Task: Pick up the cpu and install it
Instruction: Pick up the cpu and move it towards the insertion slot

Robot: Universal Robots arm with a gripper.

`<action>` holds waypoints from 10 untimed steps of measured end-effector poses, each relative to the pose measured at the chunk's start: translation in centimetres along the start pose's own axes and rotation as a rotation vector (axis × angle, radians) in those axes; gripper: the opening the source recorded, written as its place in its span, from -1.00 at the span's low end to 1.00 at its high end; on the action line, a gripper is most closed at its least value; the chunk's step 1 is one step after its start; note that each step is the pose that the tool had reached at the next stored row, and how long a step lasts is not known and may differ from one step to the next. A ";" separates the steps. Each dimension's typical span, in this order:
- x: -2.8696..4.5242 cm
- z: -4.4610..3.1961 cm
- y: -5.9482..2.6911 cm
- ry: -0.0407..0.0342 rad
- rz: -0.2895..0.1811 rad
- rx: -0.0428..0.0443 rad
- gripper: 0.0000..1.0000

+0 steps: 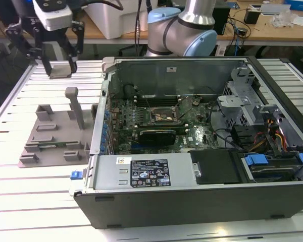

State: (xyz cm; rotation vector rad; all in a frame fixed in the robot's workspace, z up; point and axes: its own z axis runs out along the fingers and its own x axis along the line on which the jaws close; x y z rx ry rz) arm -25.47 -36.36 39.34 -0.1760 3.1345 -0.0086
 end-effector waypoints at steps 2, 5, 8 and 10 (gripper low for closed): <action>-1.02 0.00 -0.11 0.0004 0.000 0.0000 0.09; -2.54 0.00 -0.28 0.0009 0.000 -0.0001 0.09; -4.12 0.00 -0.47 0.0023 0.000 -0.0001 0.09; -5.06 0.01 -0.57 0.0031 0.000 -0.0003 0.09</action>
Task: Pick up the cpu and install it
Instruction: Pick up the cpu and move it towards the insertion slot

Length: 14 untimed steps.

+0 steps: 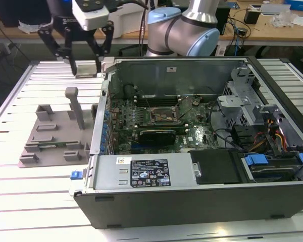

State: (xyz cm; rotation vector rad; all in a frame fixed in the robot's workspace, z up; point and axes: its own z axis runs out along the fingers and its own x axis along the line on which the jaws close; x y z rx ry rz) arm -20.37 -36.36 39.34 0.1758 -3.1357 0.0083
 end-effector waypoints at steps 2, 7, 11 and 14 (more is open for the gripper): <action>-0.95 0.00 -0.11 0.0012 0.000 -0.0001 0.09; -3.67 0.04 -0.41 0.0056 0.000 -0.0006 0.09; -5.63 0.54 -0.50 0.0089 0.000 -0.0010 0.09; -7.99 1.46 -0.12 0.0147 0.000 -0.0016 0.09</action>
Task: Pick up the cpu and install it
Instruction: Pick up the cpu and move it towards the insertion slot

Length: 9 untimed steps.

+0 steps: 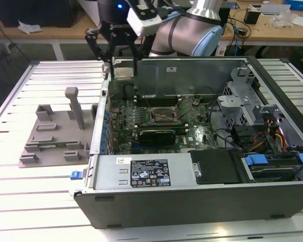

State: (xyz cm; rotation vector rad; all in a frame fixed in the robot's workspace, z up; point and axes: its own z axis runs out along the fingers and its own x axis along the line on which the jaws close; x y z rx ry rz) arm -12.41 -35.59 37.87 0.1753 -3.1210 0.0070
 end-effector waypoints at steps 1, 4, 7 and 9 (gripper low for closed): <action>-0.56 0.21 0.10 0.0012 0.000 -0.0001 0.09; -1.91 0.73 0.22 0.0037 0.000 -0.0004 0.09; -3.11 1.31 0.30 0.0058 0.000 -0.0006 0.09; -3.70 1.67 0.36 0.0068 0.000 -0.0009 0.09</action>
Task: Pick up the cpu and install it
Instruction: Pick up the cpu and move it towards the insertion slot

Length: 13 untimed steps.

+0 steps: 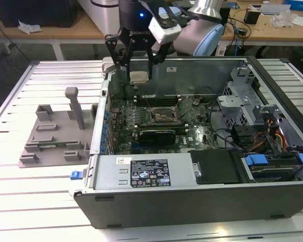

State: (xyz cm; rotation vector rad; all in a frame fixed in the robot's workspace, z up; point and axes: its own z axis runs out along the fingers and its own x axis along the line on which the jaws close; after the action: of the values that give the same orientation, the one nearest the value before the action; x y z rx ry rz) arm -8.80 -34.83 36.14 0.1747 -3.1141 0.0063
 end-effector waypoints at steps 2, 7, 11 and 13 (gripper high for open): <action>-0.91 0.56 0.13 0.0018 0.000 0.0000 0.09; -2.43 1.87 0.62 0.0037 0.000 -0.0003 0.09; -3.71 2.92 1.10 0.0053 0.000 -0.0005 0.09; -4.13 3.26 1.19 0.0060 0.000 -0.0005 0.09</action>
State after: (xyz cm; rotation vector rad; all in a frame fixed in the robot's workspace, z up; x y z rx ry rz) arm -4.90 -33.20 32.78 0.1746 -3.1081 0.0061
